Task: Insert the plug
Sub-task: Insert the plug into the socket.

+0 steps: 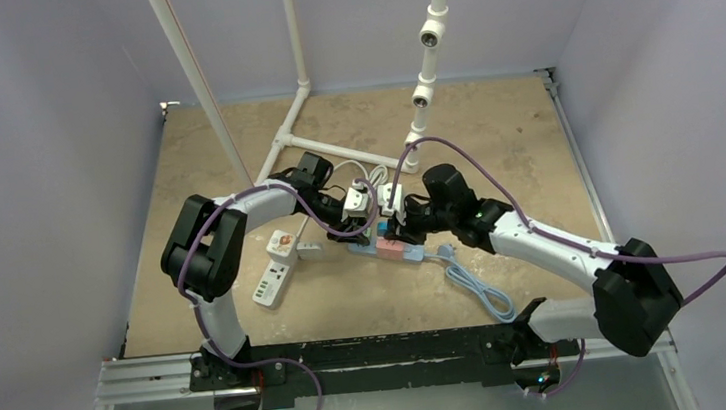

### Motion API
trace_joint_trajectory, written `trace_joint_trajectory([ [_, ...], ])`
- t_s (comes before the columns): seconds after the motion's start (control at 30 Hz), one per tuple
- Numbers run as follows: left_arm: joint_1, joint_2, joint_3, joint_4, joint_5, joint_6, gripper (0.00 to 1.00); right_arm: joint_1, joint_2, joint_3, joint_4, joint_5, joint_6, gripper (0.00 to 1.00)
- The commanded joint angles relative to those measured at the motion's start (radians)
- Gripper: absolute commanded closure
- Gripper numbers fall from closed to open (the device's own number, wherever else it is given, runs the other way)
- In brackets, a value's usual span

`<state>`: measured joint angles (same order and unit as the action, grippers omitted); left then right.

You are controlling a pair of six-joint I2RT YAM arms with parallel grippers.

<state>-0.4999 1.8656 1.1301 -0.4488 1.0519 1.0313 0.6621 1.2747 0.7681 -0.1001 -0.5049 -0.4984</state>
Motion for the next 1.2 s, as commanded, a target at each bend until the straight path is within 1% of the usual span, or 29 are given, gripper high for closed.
trace_joint_trajectory([
  [0.0,-0.015,-0.019,-0.02,0.0,-0.009,-0.007,0.96,0.006,-0.043,-0.01,0.003,0.042,-0.014,1.0],
  [0.33,-0.017,-0.018,-0.017,0.003,-0.004,-0.017,0.97,0.006,-0.043,-0.007,0.049,0.082,-0.027,1.0],
  [0.53,-0.017,-0.019,-0.018,0.008,-0.003,-0.027,0.99,0.006,-0.039,-0.019,0.089,0.073,-0.01,1.0],
  [0.77,-0.017,-0.019,-0.022,0.009,-0.004,-0.027,1.0,0.01,-0.031,-0.032,0.095,0.042,0.006,1.0],
  [1.17,-0.017,-0.02,-0.028,0.018,-0.006,-0.034,1.0,0.027,-0.012,-0.036,0.094,0.041,0.009,1.0],
])
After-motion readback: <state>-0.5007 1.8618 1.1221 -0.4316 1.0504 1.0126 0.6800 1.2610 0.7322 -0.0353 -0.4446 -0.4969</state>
